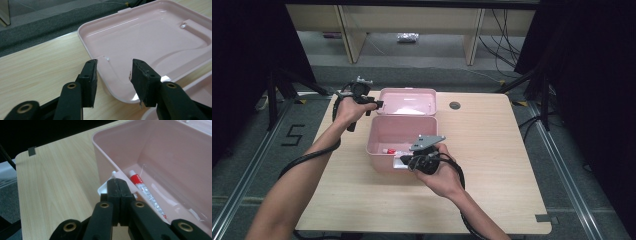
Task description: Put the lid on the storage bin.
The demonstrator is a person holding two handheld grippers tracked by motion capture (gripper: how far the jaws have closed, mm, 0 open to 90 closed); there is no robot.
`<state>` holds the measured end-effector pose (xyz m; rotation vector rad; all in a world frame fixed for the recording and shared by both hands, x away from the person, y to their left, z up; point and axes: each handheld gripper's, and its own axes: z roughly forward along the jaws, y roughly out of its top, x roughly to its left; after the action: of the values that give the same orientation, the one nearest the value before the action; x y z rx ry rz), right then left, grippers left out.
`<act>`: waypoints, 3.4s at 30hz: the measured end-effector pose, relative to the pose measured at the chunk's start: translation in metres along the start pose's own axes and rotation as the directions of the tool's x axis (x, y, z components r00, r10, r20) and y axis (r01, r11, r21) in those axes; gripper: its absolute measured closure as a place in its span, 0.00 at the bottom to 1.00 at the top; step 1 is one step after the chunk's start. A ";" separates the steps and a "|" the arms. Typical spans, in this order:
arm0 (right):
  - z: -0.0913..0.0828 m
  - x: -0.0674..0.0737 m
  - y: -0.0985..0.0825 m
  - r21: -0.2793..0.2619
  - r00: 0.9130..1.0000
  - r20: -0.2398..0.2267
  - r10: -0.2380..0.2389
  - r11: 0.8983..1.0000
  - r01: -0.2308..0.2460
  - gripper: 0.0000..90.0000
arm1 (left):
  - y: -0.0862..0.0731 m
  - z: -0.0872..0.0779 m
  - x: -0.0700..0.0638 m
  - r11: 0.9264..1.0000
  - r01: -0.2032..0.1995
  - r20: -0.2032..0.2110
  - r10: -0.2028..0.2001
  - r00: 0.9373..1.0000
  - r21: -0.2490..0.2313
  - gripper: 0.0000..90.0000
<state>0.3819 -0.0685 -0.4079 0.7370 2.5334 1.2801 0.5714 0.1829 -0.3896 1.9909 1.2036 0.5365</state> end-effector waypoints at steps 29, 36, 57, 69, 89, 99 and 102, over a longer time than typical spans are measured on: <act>0.019 0.003 -0.006 0.043 1.000 -0.001 -0.016 0.999 0.016 1.00 | 0.002 0.032 0.006 0.998 0.041 -0.069 -0.038 0.997 0.044 0.73; 0.020 0.003 -0.007 0.033 1.000 0.005 -0.012 0.999 0.012 1.00 | 0.002 0.035 0.010 0.997 0.067 -0.076 -0.063 0.995 0.049 0.75; 0.020 0.003 -0.007 0.040 1.000 -0.004 -0.019 0.999 0.020 1.00 | 0.018 0.049 0.013 0.994 0.103 -0.096 -0.099 0.990 0.034 0.76; 0.020 0.001 -0.008 0.029 0.998 0.001 -0.057 0.998 0.057 1.00 | 0.020 0.058 0.013 0.992 0.110 -0.111 -0.103 0.988 0.062 0.77; 0.020 0.003 -0.009 0.033 1.000 -0.005 -0.028 0.999 0.028 1.00 | 0.021 0.065 0.018 0.980 0.164 -0.126 -0.150 0.981 0.110 0.82; 0.020 0.002 -0.009 0.030 1.000 -0.006 -0.024 0.999 0.024 1.00 | 0.022 0.066 0.017 0.975 0.178 -0.128 -0.161 0.979 0.132 0.87; 0.020 0.002 -0.009 0.030 1.000 -0.005 -0.027 0.999 0.028 1.00 | 0.022 0.066 0.017 0.976 0.175 -0.133 -0.158 0.978 0.128 0.88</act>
<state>0.3846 -0.0582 -0.4270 0.7036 2.5629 1.2391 0.6365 0.1665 -0.4152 1.9715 1.5055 0.5074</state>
